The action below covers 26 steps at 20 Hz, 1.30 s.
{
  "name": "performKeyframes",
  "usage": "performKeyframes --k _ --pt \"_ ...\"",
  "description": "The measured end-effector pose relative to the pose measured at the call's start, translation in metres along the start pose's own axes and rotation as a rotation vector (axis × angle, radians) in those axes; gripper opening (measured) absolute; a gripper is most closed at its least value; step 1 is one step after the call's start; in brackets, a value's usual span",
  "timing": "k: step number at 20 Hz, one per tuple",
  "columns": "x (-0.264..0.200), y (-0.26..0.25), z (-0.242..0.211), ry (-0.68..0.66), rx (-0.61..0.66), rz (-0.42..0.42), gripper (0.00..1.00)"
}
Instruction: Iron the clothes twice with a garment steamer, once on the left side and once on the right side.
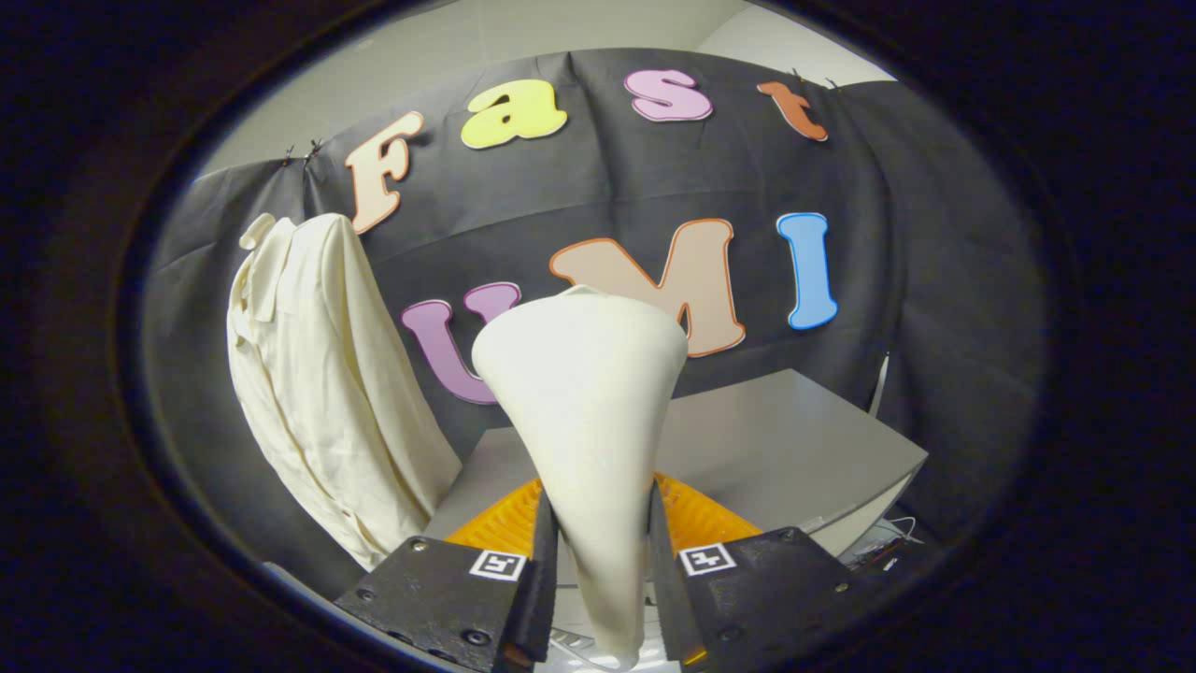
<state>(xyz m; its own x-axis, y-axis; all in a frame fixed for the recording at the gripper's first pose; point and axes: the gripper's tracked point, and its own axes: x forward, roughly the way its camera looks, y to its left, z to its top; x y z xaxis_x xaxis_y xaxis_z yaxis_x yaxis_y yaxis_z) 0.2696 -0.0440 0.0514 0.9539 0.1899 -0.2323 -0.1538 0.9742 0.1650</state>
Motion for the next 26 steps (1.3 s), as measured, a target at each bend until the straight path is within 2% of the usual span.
performKeyframes --k 4,9,16,21,26 --pt "-0.029 0.036 0.016 -0.055 -0.001 -0.032 0.45" --pt "-0.057 0.107 0.035 -0.119 -0.018 -0.041 0.45" --pt "-0.075 0.24 0.058 -0.179 -0.047 0.024 0.45" --pt "-0.078 0.328 0.055 -0.206 -0.099 0.083 0.45" --pt "-0.072 0.399 0.044 -0.19 -0.09 0.131 0.45"
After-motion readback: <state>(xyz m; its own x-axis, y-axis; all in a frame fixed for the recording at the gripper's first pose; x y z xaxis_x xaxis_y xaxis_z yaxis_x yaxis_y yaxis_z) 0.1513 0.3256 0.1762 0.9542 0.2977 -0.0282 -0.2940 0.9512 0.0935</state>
